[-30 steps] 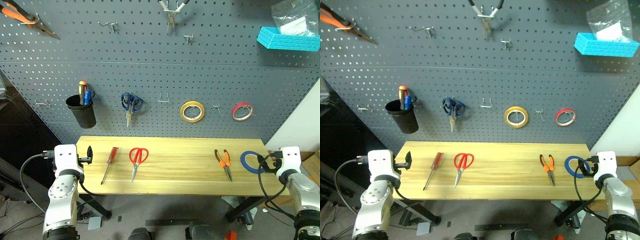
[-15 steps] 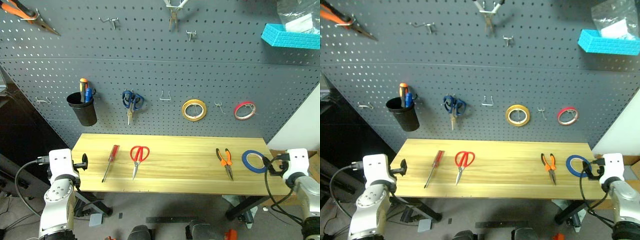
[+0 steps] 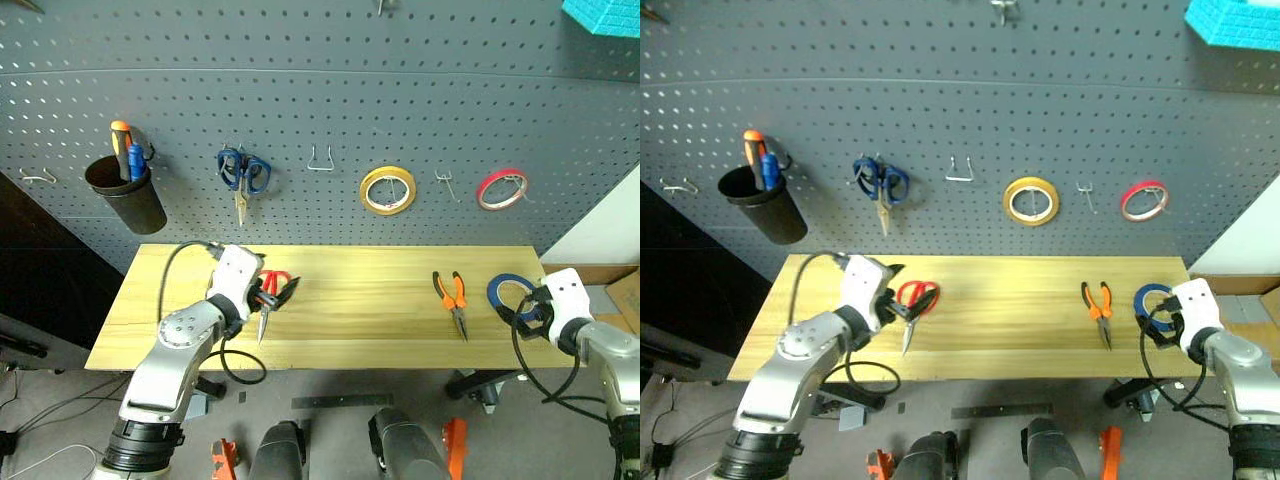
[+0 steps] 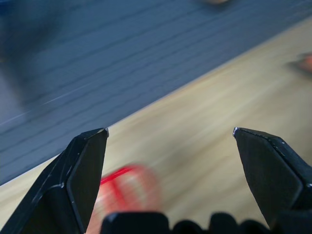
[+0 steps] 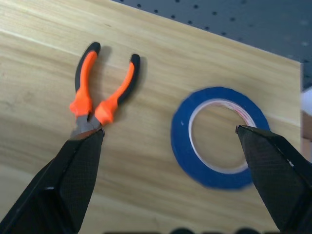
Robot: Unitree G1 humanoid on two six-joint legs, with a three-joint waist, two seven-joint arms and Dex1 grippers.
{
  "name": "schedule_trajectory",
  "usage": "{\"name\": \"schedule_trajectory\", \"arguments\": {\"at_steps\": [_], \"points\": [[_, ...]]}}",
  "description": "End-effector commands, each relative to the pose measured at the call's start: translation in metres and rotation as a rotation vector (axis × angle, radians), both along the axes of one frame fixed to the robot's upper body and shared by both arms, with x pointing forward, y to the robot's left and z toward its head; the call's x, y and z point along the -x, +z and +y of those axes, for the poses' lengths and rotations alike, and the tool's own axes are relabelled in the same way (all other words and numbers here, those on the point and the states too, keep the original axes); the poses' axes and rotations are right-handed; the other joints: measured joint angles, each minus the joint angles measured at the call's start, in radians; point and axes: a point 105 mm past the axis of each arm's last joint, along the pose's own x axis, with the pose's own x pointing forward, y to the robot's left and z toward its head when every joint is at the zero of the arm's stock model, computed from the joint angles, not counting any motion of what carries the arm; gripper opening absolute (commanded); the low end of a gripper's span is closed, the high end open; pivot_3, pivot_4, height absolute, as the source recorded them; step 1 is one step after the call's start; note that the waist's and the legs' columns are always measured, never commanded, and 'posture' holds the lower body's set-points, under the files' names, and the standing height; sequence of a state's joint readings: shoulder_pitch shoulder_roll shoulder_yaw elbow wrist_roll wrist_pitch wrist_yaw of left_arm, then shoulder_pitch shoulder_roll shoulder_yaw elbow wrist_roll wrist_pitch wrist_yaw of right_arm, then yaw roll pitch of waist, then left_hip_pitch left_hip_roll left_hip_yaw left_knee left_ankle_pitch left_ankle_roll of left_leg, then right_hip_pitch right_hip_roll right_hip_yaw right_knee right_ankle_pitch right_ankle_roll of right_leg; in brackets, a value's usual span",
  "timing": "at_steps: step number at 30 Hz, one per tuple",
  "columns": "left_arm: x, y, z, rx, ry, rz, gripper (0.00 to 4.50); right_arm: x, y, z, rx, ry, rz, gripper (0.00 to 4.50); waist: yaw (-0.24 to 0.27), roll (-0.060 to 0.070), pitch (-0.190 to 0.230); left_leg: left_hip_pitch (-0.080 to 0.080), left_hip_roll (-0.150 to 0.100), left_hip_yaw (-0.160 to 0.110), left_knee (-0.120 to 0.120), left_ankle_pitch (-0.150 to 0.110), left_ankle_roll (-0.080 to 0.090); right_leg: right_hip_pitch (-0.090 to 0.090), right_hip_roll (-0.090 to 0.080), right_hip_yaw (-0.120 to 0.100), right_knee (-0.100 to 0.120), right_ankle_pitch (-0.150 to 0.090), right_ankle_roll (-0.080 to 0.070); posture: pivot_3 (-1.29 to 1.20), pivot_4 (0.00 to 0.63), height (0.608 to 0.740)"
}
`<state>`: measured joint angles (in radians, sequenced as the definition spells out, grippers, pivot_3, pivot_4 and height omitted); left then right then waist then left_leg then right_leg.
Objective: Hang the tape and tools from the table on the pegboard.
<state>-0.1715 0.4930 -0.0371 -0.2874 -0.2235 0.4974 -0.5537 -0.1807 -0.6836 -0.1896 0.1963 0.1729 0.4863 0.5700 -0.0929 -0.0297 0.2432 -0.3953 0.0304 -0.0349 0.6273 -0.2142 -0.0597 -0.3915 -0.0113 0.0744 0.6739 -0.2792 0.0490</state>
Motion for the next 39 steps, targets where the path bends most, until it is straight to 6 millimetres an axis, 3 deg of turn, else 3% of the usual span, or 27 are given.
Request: {"name": "schedule_trajectory", "arguments": {"at_steps": [1, 11, 19, 25, 31, 35, 39], "points": [[0.012, 0.019, -0.029, -0.016, -0.212, -0.018, 4.43, -0.015, 0.001, -0.009, 0.012, -0.016, 0.063, 4.5, -0.001, 0.0, 0.019, -0.001, 0.0, 0.0, 0.001, 0.0, 0.0, -0.001, 0.0, 0.0, 0.0, 0.0, 0.0, -0.13, 0.315, 0.74], [0.012, 0.033, -0.058, -0.079, -0.386, -0.064, 4.43, -0.05, -0.014, -0.023, 0.005, -0.109, 0.194, 4.5, 0.003, -0.003, 0.066, -0.014, -0.001, 0.0, 0.001, 0.0, 0.0, -0.015, -0.002, -0.001, 0.001, 0.003, -0.004, -0.1, 0.347, 0.74], [0.016, 0.035, -0.064, -0.107, -0.43, -0.079, 4.43, -0.05, -0.025, -0.03, -0.009, -0.161, 0.275, 4.5, 0.007, -0.005, 0.083, -0.017, -0.002, -0.001, 0.001, 0.0, 0.0, -0.015, -0.003, -0.003, 0.0, 0.003, -0.004, -0.07, 0.346, 0.74], [0.017, 0.035, -0.062, -0.091, -0.428, -0.066, 4.5, -0.045, -0.037, -0.023, -0.068, -0.163, 0.334, 2.4, 0.007, -0.005, 0.084, -0.017, -0.002, -0.001, 0.002, 0.0, 0.0, -0.015, -0.003, -0.003, 0.0, 0.004, -0.003, -0.07, 0.336, 0.74], [0.018, 0.037, -0.059, -0.085, -0.422, -0.059, 4.5, -0.042, -0.053, -0.019, 0.052, -0.137, 0.339, 0.42, 0.007, -0.008, 0.083, -0.017, -0.002, -0.002, 0.003, 0.0, 0.0, -0.015, -0.003, -0.003, 0.0, 0.005, -0.001, -0.08, 0.315, 0.74], [0.018, 0.037, -0.061, -0.069, -0.421, -0.058, 4.5, -0.041, -0.06, -0.015, 0.1, -0.125, 0.322, 0.38, 0.006, -0.016, 0.078, -0.016, -0.002, -0.002, 0.004, 0.0, 0.0, -0.014, -0.003, -0.003, 0.0, 0.006, 0.0, -0.09, 0.292, 0.74], [0.021, 0.046, -0.067, -0.025, -0.452, -0.071, 4.5, -0.056, -0.03, -0.011, 0.127, -0.073, 0.159, 0.38, 0.006, -0.02, 0.075, -0.017, -0.002, -0.003, 0.006, 0.0, -0.001, -0.013, -0.003, -0.004, 0.0, 0.006, 0.001, -0.1, 0.269, 0.74]]}}
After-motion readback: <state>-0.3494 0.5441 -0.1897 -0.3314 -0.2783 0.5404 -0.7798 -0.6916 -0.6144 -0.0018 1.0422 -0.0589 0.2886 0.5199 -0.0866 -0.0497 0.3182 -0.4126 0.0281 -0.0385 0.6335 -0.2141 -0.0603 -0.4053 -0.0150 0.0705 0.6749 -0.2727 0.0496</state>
